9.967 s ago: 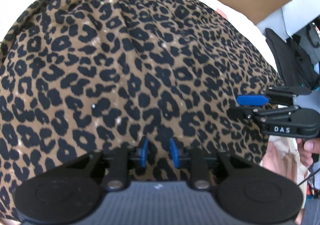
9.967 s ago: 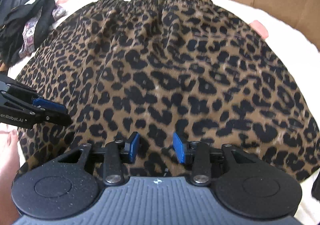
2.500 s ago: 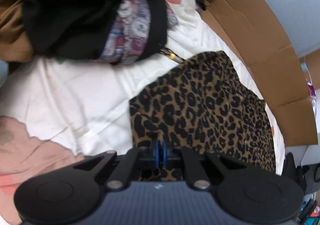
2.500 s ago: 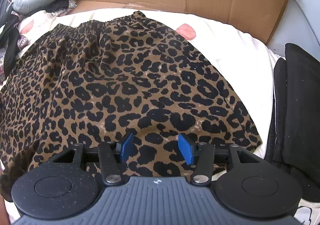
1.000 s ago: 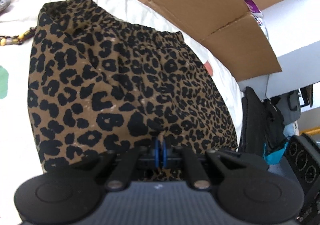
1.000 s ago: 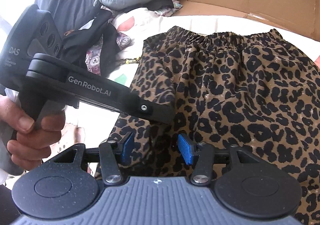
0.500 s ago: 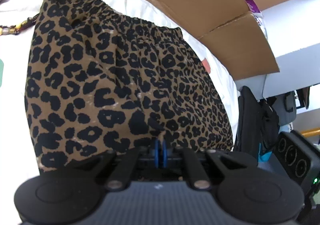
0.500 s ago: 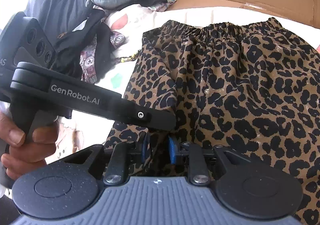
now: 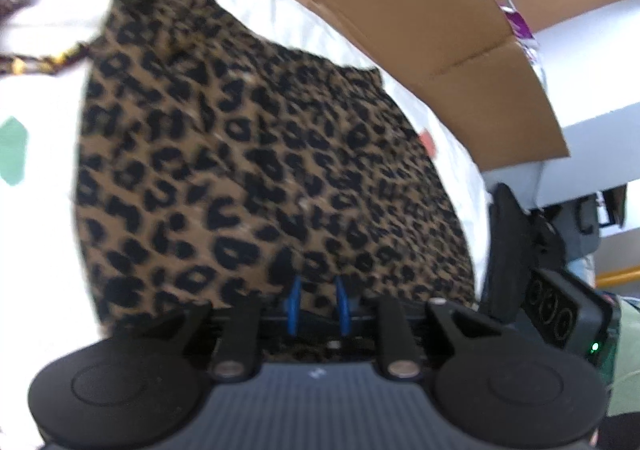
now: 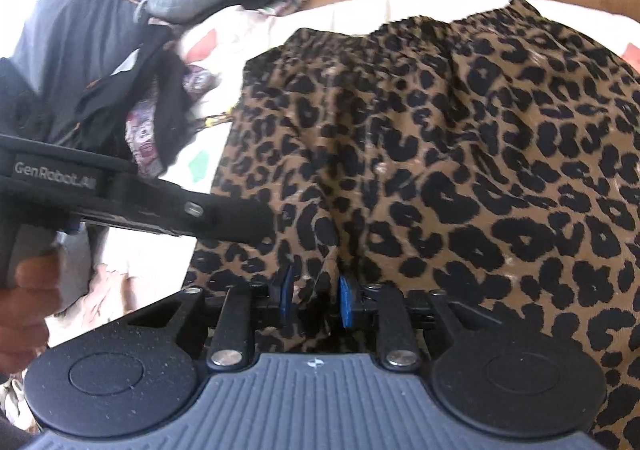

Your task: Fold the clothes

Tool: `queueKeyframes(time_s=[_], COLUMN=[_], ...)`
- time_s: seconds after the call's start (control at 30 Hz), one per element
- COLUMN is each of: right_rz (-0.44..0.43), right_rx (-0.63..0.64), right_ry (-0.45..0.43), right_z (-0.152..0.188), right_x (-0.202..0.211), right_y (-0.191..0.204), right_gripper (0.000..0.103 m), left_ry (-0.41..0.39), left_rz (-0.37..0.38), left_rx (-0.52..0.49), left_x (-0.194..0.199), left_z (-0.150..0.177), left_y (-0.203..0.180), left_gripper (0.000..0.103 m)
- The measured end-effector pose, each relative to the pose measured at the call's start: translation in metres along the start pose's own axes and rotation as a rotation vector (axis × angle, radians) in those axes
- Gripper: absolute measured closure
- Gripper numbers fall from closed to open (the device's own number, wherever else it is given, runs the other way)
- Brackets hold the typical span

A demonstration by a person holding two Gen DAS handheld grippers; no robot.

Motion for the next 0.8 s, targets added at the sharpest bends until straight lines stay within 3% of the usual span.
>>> queueKeyframes(time_s=[0.27, 0.3, 0.33, 0.53, 0.8], right_rz=[-0.019, -0.031, -0.049, -0.117, -0.066], right_rx=[-0.027, -0.032, -0.040, -0.027, -0.016], right_ry=[0.013, 0.015, 0.023, -0.008, -0.053], right_z=[0.001, 0.001, 0.000, -0.013, -0.035], right_x=[-0.005, -0.005, -0.005, 0.019, 0.056], right_y=[-0.003, -0.004, -0.004, -0.001, -0.001], right_gripper=[0.080, 0.096, 0.102, 0.102, 0.102], left_ry=[-0.049, -0.052, -0.056, -0.061, -0.044], left_rz=[-0.126, -0.142, -0.156, -0.196, -0.243], left_rx=[0.057, 0.059, 0.062, 0.060, -0.008], left_x=[0.014, 0.016, 0.018, 0.024, 0.027], left_z=[-0.009, -0.009, -0.009, -0.015, -0.028], left_y=[0.041, 0.046, 0.050, 0.064, 0.047], left_gripper=[0.083, 0.083, 0.083, 0.073, 0.073])
Point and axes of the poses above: each gripper's, at about its wrist camera, not at the fingertips, and x roughly against the way its jaws point, y to its left, z to its underside, the point moved 2 cm from there along -x, roughly the way its jaws point, and after that the axes turned 10 degrees about -y, right-handed, at the moved point
